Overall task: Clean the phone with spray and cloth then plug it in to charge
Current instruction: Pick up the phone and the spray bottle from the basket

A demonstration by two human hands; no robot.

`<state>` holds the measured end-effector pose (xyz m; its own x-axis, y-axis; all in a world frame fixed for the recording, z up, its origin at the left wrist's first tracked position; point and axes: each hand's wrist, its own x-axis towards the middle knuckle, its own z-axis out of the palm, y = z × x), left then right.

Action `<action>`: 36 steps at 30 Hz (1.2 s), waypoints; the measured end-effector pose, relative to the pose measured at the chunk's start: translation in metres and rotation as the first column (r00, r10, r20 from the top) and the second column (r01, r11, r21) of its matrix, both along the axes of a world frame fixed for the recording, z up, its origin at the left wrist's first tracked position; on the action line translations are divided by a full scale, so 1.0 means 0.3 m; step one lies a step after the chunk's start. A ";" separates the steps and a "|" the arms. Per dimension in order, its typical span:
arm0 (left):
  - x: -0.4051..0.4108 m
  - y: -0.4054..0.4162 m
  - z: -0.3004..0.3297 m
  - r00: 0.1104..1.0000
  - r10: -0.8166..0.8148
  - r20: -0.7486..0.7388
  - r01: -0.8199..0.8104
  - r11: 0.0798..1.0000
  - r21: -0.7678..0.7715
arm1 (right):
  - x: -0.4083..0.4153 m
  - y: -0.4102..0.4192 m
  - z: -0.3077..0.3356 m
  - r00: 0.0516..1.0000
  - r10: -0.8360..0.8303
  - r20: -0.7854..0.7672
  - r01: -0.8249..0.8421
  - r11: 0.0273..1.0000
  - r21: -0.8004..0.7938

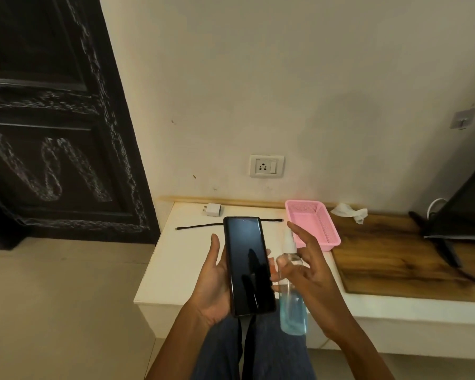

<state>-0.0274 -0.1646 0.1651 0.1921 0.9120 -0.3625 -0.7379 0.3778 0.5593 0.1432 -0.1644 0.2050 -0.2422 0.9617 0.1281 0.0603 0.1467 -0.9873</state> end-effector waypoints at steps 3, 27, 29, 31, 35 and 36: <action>0.019 0.008 0.006 1.000 -0.002 -0.004 0.002 1.000 0.001 | -0.012 -0.002 -0.001 0.985 -0.062 0.162 0.037 0.987 0.157; 0.016 0.022 -0.005 0.998 -0.036 0.043 0.036 0.999 0.013 | -0.042 -0.022 -0.062 0.918 -0.355 0.177 0.178 0.768 0.615; 0.015 0.022 -0.003 0.998 -0.046 0.044 0.045 0.999 0.019 | -0.045 -0.025 -0.058 0.906 -0.380 0.188 0.197 0.770 0.607; 0.017 0.019 0.002 0.997 -0.053 0.051 0.052 0.998 0.020 | -0.045 -0.026 -0.064 0.905 -0.390 0.169 0.219 0.769 0.601; 0.022 0.020 -0.007 0.996 -0.044 0.075 0.044 0.999 0.006 | -0.034 -0.011 -0.058 0.905 -0.385 0.182 0.242 0.816 0.524; 0.024 0.020 -0.007 0.995 -0.047 0.087 0.046 0.999 0.006 | -0.031 -0.002 -0.051 0.891 -0.392 0.229 0.231 0.825 0.516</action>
